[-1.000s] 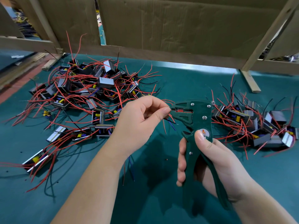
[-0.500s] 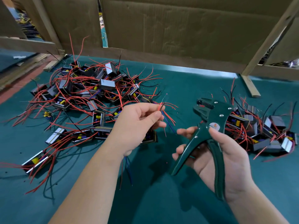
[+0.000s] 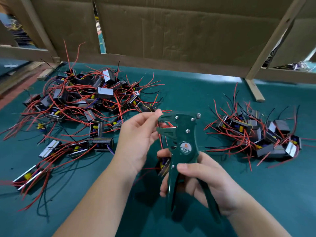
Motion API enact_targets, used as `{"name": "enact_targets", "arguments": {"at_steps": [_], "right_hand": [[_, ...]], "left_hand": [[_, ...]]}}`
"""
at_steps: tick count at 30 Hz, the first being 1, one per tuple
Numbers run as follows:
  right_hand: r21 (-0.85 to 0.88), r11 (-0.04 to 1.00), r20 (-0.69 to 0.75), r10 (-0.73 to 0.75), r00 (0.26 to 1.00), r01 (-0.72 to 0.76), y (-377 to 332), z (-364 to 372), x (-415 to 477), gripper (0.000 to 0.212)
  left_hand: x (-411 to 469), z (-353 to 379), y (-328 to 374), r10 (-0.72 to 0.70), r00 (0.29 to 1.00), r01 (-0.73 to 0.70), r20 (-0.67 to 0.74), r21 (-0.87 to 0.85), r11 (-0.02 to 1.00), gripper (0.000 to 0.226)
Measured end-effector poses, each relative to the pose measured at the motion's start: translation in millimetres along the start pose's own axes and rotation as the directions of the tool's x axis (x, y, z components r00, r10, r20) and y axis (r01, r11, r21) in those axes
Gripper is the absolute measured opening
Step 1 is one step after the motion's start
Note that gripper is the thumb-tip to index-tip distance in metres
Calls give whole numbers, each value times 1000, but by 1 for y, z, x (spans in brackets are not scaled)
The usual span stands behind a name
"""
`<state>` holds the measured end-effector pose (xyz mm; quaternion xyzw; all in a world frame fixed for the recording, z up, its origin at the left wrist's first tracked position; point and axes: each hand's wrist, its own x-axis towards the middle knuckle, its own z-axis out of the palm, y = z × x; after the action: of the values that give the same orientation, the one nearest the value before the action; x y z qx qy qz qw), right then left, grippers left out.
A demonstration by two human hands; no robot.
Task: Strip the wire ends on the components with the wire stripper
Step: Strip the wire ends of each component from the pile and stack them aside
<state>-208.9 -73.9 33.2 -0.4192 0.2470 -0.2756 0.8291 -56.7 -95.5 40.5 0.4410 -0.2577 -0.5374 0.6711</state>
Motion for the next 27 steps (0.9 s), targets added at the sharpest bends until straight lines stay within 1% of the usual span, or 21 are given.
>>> {"name": "enact_targets", "arguments": {"at_steps": [2, 3, 5, 6, 7, 8, 9, 10, 12, 13, 14, 15, 17, 18, 20, 21, 22, 23, 24, 27], "right_hand": [[14, 1000, 27, 17, 999, -17, -4, -3, -2, 60], [27, 1000, 44, 14, 999, -16, -7, -5, -4, 57], [49, 999, 62, -2, 998, -1, -12, -9, -10, 52], [49, 999, 41, -22, 999, 20, -15, -11, -13, 52], [45, 997, -10, -63, 998, 63, -17, -13, -14, 54], [45, 990, -90, -126, 988, 130, -19, -16, -15, 56], [50, 975, -180, -206, 962, 218, -22, -19, -15, 55], [47, 947, -262, -296, 919, 318, -26, -23, -15, 54], [-45, 867, -380, -474, 794, 496, -34, -30, -17, 48], [-122, 827, -422, -543, 726, 548, -38, -35, -18, 40], [-190, 797, -457, -588, 667, 573, -40, -39, -20, 31], [-244, 777, -489, -615, 618, 580, -41, -43, -22, 26], [-315, 754, -528, -644, 554, 576, -41, -48, -25, 26], [-341, 748, -534, -653, 537, 570, -40, -49, -24, 26], [-375, 738, -524, -668, 527, 561, -37, -48, -22, 24], [-388, 736, -519, -672, 528, 555, -35, -47, -21, 25], [-407, 731, -517, -679, 521, 548, -33, -47, -20, 32], [-436, 723, -515, -689, 511, 536, -32, -46, -20, 39], [-470, 710, -510, -703, 496, 524, -32, -46, -19, 43], [-537, 670, -483, -743, 464, 513, -31, -46, -19, 37]], "left_hand": [[3, -4, 3, 90, 993, -78, -79, 136, 988, 20], [6, -7, 6, 113, 984, -94, -137, 139, 986, 20], [14, -21, 18, 158, 953, -150, -260, 51, 987, 20], [18, -33, 26, 209, 926, -203, -315, 51, 978, 20], [22, -46, 34, 281, 889, -254, -362, 123, 960, 21], [26, -61, 41, 360, 844, -284, -396, 239, 929, 23], [29, -73, 45, 430, 800, -283, -419, 369, 885, 25], [31, -83, 47, 482, 761, -253, -435, 485, 837, 27], [34, -96, 46, 552, 713, -186, -432, 642, 743, 28], [36, -99, 44, 591, 694, -150, -411, 721, 677, 25], [36, -101, 42, 631, 675, -92, -383, 805, 586, 22], [37, -103, 39, 662, 662, -25, -352, 872, 489, 25], [38, -104, 38, 668, 664, 148, -335, 935, 322, 42], [38, -103, 38, 637, 681, 250, -361, 932, 262, 50], [38, -103, 38, 537, 729, 394, -424, 902, 178, 56], [38, -104, 38, 498, 747, 428, -441, 892, 148, 55], [38, -105, 38, 476, 761, 439, -441, 890, 123, 52], [38, -106, 38, 470, 767, 437, -437, 892, 115, 47], [38, -107, 40, 471, 769, 422, -432, 897, 134, 43], [39, -109, 41, 498, 783, 283, -374, 926, 250, 25]]}}
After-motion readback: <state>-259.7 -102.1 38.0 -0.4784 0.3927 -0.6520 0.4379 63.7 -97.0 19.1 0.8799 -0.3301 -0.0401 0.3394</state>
